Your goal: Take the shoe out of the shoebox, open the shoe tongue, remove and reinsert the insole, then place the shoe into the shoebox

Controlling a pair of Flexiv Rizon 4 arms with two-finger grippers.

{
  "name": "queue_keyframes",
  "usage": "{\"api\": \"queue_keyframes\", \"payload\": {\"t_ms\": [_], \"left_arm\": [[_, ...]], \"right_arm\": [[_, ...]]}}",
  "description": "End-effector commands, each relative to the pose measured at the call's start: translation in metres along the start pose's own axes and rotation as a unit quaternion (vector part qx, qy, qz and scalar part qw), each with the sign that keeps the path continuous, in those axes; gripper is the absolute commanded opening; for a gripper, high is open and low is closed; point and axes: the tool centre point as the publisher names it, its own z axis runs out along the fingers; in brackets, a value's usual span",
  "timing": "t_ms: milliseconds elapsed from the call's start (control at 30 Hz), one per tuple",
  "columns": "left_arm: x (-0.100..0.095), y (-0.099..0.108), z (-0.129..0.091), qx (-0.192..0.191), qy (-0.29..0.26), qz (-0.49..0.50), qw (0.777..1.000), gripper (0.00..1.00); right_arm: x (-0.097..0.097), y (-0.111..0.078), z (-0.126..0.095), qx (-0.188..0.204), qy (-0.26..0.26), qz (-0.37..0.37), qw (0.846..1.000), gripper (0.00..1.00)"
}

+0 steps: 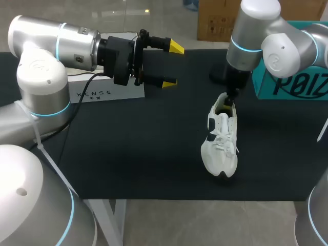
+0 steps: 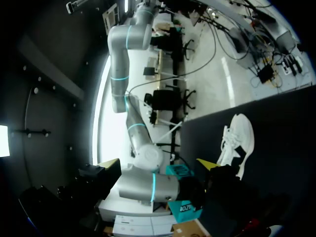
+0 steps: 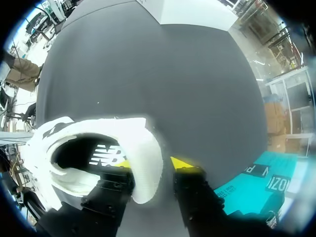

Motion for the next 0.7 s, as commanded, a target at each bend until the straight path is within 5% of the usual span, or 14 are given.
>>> {"api": "queue_keyframes", "payload": {"t_ms": [33,400,700], "left_arm": [[-0.001,0.0,0.0,0.0,0.002,0.0,1.0,1.0],[-0.001,0.0,0.0,0.0,0.002,0.0,1.0,1.0],[-0.001,0.0,0.0,0.0,0.002,0.0,1.0,1.0]], "right_arm": [[0.002,-0.002,-0.005,-0.008,-0.008,0.002,1.0,0.0],[0.012,0.002,-0.044,-0.036,-0.039,0.015,0.998,0.0],[-0.009,0.002,-0.132,-0.031,-0.104,0.032,0.994,0.0]]}}
